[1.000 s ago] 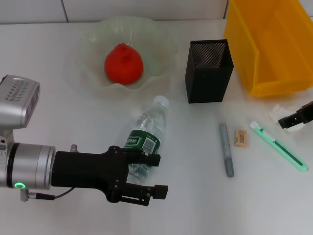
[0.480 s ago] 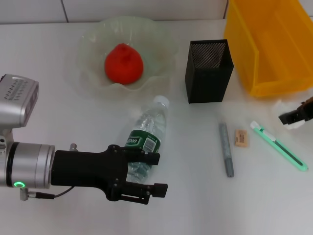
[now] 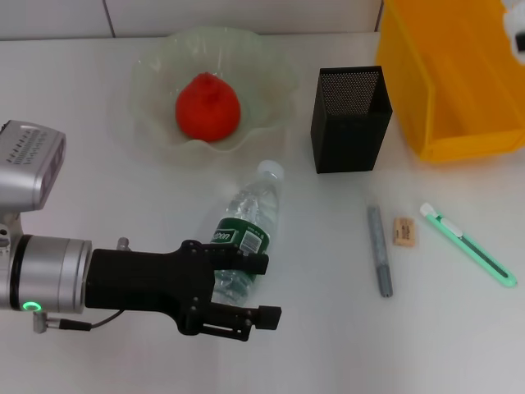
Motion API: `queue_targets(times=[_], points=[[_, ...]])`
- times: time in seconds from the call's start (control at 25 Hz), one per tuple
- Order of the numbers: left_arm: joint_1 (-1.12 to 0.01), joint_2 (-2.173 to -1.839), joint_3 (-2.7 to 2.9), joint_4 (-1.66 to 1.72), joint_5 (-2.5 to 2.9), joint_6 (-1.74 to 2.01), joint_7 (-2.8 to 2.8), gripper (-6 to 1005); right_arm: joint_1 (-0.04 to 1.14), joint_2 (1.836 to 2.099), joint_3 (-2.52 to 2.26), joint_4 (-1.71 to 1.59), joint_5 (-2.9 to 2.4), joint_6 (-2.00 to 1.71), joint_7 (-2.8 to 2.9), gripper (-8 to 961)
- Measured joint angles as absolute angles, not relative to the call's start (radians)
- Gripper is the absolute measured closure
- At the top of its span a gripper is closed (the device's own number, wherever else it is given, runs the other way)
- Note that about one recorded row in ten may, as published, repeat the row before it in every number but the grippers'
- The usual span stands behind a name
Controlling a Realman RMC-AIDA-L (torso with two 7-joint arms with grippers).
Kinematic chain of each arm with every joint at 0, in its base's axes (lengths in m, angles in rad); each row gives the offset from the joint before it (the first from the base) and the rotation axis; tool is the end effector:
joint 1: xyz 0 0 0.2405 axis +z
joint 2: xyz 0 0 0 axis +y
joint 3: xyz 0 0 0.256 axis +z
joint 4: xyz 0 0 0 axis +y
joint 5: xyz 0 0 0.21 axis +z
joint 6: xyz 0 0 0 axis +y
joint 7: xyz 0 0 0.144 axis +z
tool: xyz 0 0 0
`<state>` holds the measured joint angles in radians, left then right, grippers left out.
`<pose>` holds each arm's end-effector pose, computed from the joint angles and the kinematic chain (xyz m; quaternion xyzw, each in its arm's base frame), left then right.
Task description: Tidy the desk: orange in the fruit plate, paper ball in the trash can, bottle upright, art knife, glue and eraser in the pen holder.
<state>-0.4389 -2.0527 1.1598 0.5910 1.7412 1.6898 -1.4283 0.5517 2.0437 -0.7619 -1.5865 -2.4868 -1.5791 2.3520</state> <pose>-0.2472 0.2667 -0.0422 0.9406 0.2191 0.2510 0.0647 0.2044 0.3710 0.1551 -0.8632 0.3483 0.0271 0.3645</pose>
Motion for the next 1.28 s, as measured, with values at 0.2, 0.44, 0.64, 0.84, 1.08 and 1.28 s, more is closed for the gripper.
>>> queue_targets(times=[0.2, 0.44, 0.64, 0.84, 1.08, 1.28], points=[[-0.442, -2.051, 1.160, 0.586, 1.742, 1.688, -1.428, 157, 0.609, 2.042, -0.767, -1.451, -2.533, -1.433, 2.361, 397], [-0.435, -2.046, 1.155, 0.584, 1.742, 1.688, -1.428, 157, 0.620, 2.053, -0.770, -1.378, -2.546, -1.335, 2.347, 334], [-0.434, -2.044, 1.154, 0.584, 1.742, 1.687, -1.429, 157, 0.611, 2.060, -0.770, -1.378, -2.542, -1.318, 2.345, 272], [-0.441, -2.039, 1.153, 0.585, 1.741, 1.682, -1.438, 157, 0.600, 2.063, -0.765, -1.384, -2.527, -1.334, 2.343, 252], [-0.444, -2.029, 1.125, 0.592, 1.741, 1.677, -1.477, 157, 0.520, 2.035, -0.731, -1.395, -2.260, -1.559, 2.198, 248], [-0.445, -2.021, 1.067, 0.596, 1.741, 1.670, -1.538, 158, 0.413, 1.977, -0.605, -1.155, -1.979, -1.864, 1.878, 247]])
